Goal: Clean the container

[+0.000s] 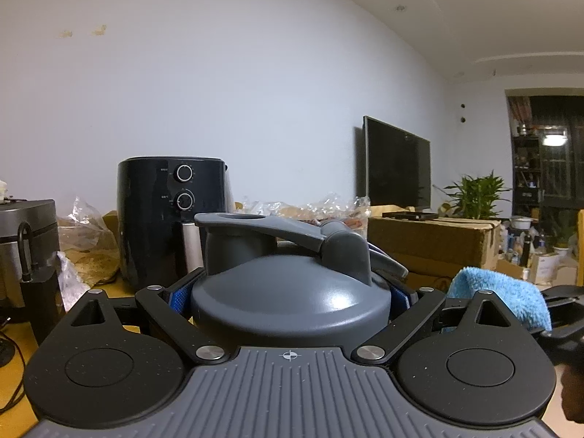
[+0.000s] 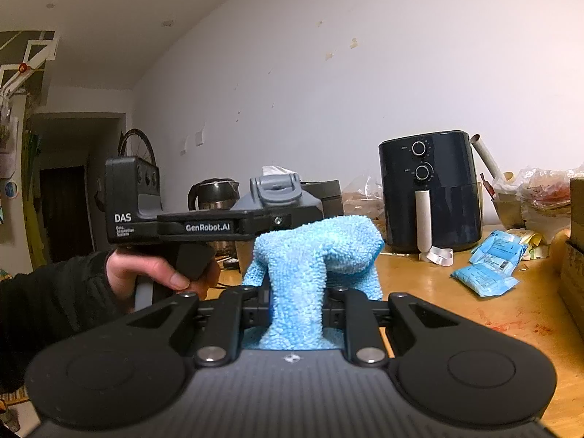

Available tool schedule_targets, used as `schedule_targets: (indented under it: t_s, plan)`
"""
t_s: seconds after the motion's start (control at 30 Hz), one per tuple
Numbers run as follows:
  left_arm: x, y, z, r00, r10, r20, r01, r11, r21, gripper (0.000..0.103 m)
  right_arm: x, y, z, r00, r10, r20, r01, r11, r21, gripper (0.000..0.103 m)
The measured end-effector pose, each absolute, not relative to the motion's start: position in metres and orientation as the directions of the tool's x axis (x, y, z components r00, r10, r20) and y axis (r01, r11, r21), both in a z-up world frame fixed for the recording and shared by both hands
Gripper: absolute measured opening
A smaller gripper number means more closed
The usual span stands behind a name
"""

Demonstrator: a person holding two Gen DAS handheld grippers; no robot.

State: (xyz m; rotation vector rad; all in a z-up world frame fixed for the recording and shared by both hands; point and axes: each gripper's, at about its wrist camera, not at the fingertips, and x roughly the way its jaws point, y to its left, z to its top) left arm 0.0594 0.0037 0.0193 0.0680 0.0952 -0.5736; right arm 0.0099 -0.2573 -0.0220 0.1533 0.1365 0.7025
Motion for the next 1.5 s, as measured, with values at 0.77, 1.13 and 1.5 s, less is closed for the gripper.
schedule_targets:
  t_s: [0.77,1.13,1.5]
  plan:
    - [0.056,0.002,0.024,0.853,-0.51,-0.106,0.517,0.855,0.048,0.096,0.021,-0.254,-0.007,0.765,0.641,-0.061,-0.622,0.761,0.183,0.016]
    - [0.048,-0.006,0.024,0.892,-0.444,-0.089,0.45,0.891,0.063,0.096,0.016,-0.26,-0.006,0.773,0.632,-0.062,-0.614,0.768,0.181,0.016]
    - [0.035,-0.018,0.024,0.939,-0.337,-0.073,0.342,0.935,0.088,0.098,0.015,-0.265,-0.015,0.775,0.627,-0.075,-0.604,0.771,0.2,0.016]
